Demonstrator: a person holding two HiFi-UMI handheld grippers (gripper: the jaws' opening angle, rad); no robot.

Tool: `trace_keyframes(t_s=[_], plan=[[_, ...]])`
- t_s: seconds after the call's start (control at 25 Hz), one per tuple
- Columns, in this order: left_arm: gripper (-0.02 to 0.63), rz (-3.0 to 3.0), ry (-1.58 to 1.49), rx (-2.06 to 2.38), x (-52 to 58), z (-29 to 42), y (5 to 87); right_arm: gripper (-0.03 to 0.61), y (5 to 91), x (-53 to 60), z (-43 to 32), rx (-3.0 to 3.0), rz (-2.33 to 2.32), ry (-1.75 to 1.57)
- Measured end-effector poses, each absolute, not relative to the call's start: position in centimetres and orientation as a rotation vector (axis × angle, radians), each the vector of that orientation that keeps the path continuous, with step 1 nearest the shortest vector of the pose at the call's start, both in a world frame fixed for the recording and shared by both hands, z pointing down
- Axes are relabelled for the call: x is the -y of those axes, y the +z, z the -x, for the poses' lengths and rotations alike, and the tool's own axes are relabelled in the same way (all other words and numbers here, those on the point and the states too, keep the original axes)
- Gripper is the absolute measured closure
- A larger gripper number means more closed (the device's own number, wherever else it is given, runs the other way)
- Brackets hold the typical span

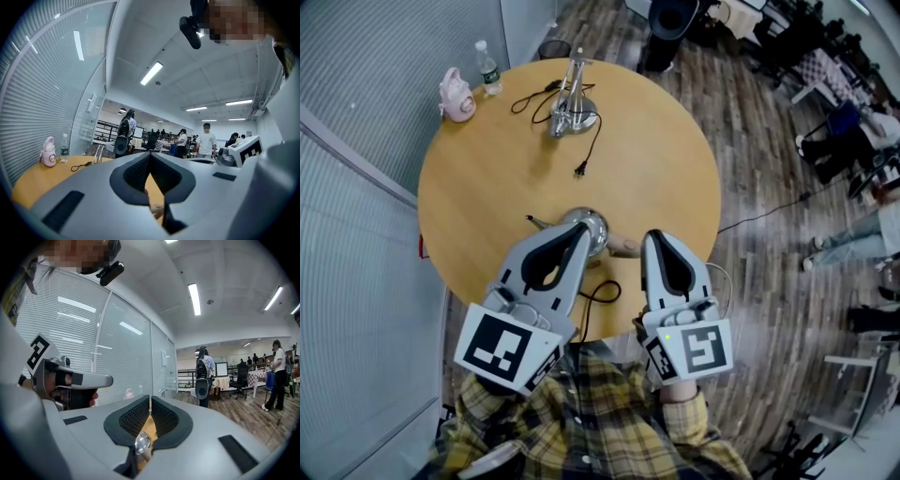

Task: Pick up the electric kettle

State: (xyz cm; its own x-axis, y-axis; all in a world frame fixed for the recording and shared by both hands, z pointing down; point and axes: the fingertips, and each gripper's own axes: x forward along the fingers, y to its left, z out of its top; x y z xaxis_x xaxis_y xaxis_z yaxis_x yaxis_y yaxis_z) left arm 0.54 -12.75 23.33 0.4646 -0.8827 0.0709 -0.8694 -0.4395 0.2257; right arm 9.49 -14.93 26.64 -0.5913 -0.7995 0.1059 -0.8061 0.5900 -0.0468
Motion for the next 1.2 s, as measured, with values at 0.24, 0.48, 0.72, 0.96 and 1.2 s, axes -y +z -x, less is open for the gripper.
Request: trace_keyframes(t_s=[0.24, 0.48, 0.72, 0.96, 1.2], plan=[[0.612, -2.482, -0.074, 1.505, 12.7, 0.1, 23.4, 0.543, 26.6, 14.8, -9.1, 2.734, -1.39, 0.152], [0.612, -2.488, -0.06, 1.487, 13.3, 0.9, 24.2, 0.541, 27.9, 15.1, -8.9, 2.716, -1.399, 0.16], [0.612, -2.47, -0.045, 1.467, 13.7, 1.5, 25.5, 0.449, 30.4, 15.0, -9.1, 2.674, -1.405, 0.23], [0.612, -2.458, -0.031, 1.453, 14.0, 1.8, 27.1, 0.394, 33.3, 15.0, -9.8, 2.617, -1.443, 0.263], [0.612, -2.449, -0.005, 1.427, 14.5, 1.9, 28.6, 0.376, 36.4, 14.7, -10.9, 2.579, -1.469, 0.31]])
